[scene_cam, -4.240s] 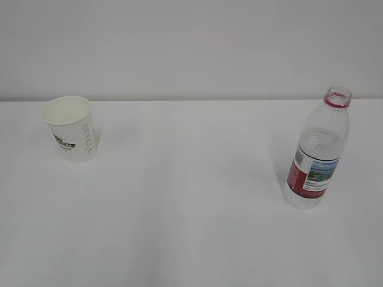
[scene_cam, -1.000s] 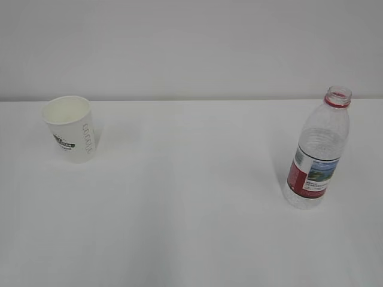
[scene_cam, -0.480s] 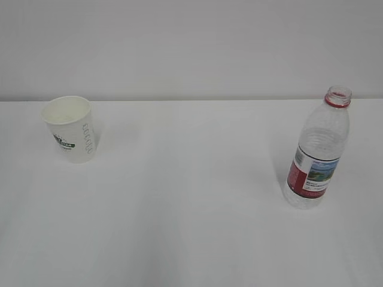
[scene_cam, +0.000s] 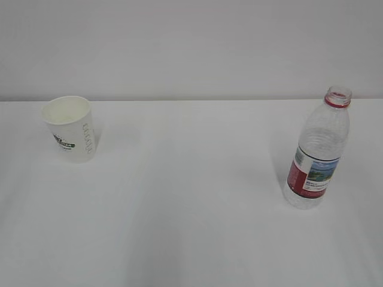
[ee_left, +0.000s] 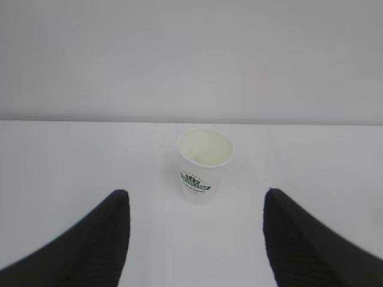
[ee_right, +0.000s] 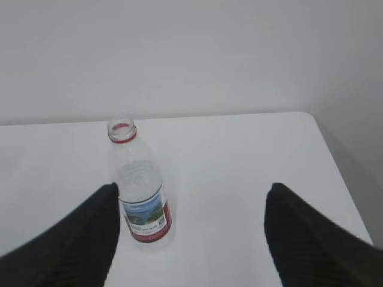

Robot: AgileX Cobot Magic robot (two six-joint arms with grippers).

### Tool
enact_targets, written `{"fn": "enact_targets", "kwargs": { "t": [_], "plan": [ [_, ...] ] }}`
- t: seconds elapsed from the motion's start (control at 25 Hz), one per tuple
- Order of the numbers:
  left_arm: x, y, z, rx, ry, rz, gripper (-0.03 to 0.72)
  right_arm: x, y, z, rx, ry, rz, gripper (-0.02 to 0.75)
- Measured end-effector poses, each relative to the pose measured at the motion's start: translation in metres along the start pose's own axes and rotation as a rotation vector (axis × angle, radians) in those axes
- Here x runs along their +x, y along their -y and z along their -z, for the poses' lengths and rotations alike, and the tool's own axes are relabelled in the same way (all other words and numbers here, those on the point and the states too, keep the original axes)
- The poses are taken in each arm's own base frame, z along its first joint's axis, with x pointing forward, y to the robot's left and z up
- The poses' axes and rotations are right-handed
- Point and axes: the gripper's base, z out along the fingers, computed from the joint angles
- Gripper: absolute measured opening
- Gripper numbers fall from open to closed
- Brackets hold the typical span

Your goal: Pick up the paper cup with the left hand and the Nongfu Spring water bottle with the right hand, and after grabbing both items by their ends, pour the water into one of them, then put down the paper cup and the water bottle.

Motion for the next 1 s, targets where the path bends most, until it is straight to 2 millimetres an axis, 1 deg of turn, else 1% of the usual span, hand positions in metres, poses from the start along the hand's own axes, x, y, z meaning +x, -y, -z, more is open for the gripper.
{"fn": "enact_targets", "kwargs": {
  "t": [0.24, 0.52, 0.68, 0.84, 1.0],
  "plan": [
    [-0.016, -0.001, -0.026, -0.014, 0.018, -0.007, 0.507, -0.024, -0.003, -0.021, -0.02, 0.037, -0.018, 0.568],
    [-0.025, -0.003, -0.056, -0.036, 0.007, -0.042, 0.507, -0.056, -0.004, -0.043, -0.023, 0.12, -0.015, 0.569],
    [-0.027, 0.001, -0.069, -0.01, -0.008, -0.051, 0.507, -0.071, -0.005, -0.054, -0.025, 0.176, -0.011, 0.569],
    [-0.03, 0.007, -0.08, 0.022, -0.01, -0.064, 0.507, -0.075, -0.005, -0.061, -0.025, 0.186, -0.011, 0.568],
    [-0.039, 0.01, -0.088, 0.034, -0.002, -0.071, 0.507, -0.076, -0.005, -0.064, -0.025, 0.19, -0.011, 0.568]
  ]
}}
